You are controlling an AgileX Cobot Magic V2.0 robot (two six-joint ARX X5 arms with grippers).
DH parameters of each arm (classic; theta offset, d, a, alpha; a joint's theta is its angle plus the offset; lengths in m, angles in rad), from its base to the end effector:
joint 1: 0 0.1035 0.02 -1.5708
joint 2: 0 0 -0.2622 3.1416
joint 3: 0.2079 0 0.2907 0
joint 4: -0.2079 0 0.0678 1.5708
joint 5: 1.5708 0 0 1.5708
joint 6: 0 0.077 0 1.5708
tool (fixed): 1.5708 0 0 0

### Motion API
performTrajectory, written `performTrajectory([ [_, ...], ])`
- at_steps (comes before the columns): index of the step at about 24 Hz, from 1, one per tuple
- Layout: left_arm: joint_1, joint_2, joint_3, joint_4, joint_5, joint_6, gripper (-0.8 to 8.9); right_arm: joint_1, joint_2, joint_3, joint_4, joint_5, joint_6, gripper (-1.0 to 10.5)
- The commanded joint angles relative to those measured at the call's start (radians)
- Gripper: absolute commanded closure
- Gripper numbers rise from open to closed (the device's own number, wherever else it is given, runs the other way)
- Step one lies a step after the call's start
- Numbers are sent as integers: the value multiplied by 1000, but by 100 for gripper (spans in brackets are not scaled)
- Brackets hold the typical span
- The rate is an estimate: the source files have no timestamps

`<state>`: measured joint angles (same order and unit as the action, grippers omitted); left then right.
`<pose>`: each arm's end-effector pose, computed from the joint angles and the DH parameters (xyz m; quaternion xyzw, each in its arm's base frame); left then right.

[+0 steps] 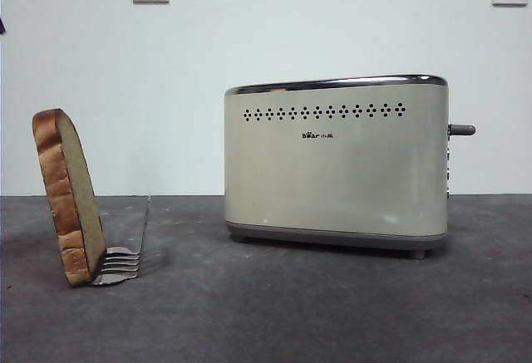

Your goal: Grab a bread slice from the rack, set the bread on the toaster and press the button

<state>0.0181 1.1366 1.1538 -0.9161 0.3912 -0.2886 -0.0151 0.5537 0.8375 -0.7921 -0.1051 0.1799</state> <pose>0.2801 -0.0243 0.2975 -0.2146 0.4450 -0.1041 0.8632 0.1795 0.0054 0.3084 0.1019 0.2539 0.0208 0.9616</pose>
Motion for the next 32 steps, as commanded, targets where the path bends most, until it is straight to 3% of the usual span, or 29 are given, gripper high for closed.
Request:
performTrajectory([
  [1, -12, 61, 23, -31, 9, -31, 786, 2, 46, 23, 7, -19, -11, 946],
  [4, -24, 130, 37, -58, 8, -33, 772, 2, 100, 48, 6, -47, -39, 946],
  [5, -27, 153, 37, -59, 8, -39, 713, 2, 119, 56, 6, -60, -45, 946],
  [8, -44, 212, 37, -56, 10, -40, 341, 2, 172, 64, 6, -91, -50, 946],
  [9, -53, 224, 37, -55, 13, -30, 263, 2, 183, 64, 6, -91, -50, 946],
  [11, -75, 245, 37, -47, 7, -24, 243, 2, 200, 64, 6, -91, -50, 946],
  [15, -137, 298, 37, -24, -8, -34, 248, 2, 203, 64, 11, -90, -53, 946],
  [19, -204, 351, 37, -5, -108, -56, 279, 2, 203, 64, 10, -90, -53, 946],
  [22, -222, 356, 37, 22, -107, -79, 572, 2, 203, 64, 6, -90, -53, 946],
  [24, -225, 356, 37, 29, -107, -82, 693, 2, 203, 64, 6, -90, -53, 946],
  [28, -225, 356, 37, 24, -107, -82, 794, 2, 203, 64, 5, -90, -53, 946],
  [32, -225, 356, 38, 24, -107, -81, 796, 2, 203, 64, 5, -90, -53, 946],
])
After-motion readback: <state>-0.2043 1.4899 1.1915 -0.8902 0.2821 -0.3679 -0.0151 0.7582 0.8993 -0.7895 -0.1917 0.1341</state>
